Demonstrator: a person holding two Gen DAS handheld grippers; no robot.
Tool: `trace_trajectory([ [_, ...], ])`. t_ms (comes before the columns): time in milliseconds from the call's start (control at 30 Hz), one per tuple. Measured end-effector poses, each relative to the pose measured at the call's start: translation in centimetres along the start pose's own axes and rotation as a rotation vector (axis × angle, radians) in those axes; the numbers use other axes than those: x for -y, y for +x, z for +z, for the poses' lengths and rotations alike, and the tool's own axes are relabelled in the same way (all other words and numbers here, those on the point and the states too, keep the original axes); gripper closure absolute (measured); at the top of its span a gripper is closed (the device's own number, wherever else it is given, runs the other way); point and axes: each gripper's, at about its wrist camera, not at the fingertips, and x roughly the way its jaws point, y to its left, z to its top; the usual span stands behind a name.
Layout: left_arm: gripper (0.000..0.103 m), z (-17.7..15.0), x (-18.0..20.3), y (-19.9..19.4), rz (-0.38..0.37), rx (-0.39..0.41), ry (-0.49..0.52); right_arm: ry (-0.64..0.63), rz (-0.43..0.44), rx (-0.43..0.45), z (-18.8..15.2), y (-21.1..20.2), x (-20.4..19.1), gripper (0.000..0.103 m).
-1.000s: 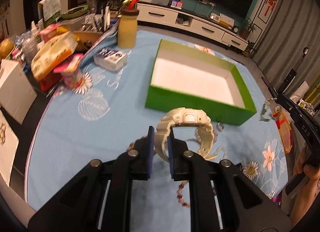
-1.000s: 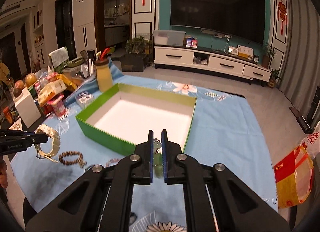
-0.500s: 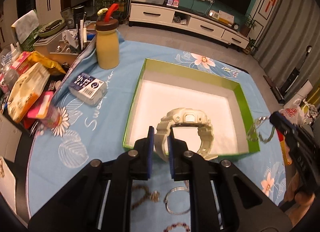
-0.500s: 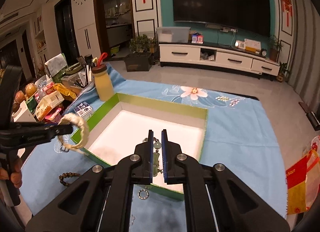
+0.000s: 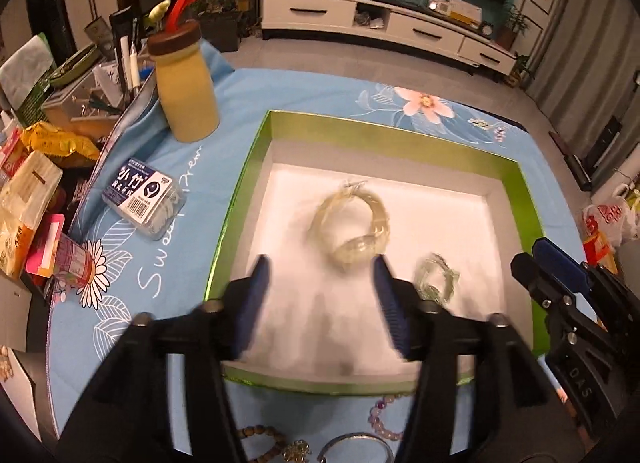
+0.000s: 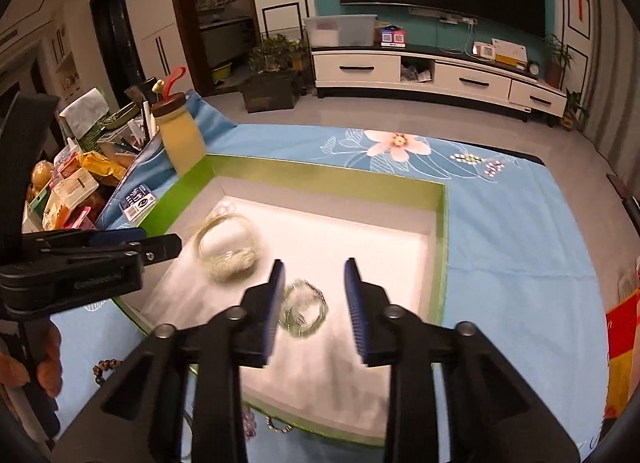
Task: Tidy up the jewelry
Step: 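Withdraw both open tools from the green box back toward the jewelry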
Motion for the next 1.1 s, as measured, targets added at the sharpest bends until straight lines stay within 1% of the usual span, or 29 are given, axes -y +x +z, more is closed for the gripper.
trace_trajectory([
  [67,0.033,-0.3,-0.4,-0.9,-0.001,0.012,-0.003,0.018,-0.009,0.005,-0.8,-0.8,0.8,0.064],
  [133,0.026,-0.9,-1.1,-1.8,-0.009,0.014,-0.015,0.04,-0.005,0.006,-1.4,-1.6,1.5,0.064],
  [167,0.024,-1.4,-1.6,-2.5,-0.01,0.017,-0.022,0.06,-0.001,0.011,-2.0,-2.4,2.0,0.064],
  [233,0.02,-2.6,-2.5,-3.7,-0.005,0.027,-0.023,0.081,0.008,0.016,-2.8,-3.5,2.6,0.064],
  [333,0.016,-5.1,-4.2,-5.7,0.022,0.042,-0.028,0.098,0.007,0.023,-4.5,-5.4,3.3,0.064],
  [433,0.016,-7.4,-6.0,-6.6,0.033,0.032,-0.055,0.119,0.005,0.013,-6.4,-6.8,3.7,0.064],
  [567,0.016,-11.1,-8.9,-7.6,0.047,0.009,-0.113,0.157,0.014,-0.007,-9.1,-8.5,4.1,0.064],
  [700,0.016,-14.3,-11.5,-8.3,0.052,-0.015,-0.179,0.181,0.03,-0.017,-10.7,-9.9,4.0,0.064],
  [767,0.016,-15.5,-12.3,-8.6,0.049,-0.025,-0.206,0.189,0.052,-0.024,-11.5,-10.5,3.5,0.064],
  [833,0.016,-16.7,-12.7,-8.8,0.044,-0.038,-0.214,0.187,0.072,-0.031,-12.0,-11.0,3.0,0.064],
  [967,0.016,-18.5,-12.4,-8.9,0.04,-0.059,-0.198,0.156,0.096,-0.048,-13.3,-11.7,1.5,0.064],
  [1100,0.016,-19.8,-12.1,-9.0,0.013,-0.074,-0.2,0.144,0.108,-0.067,-14.7,-12.1,0.6,0.064],
])
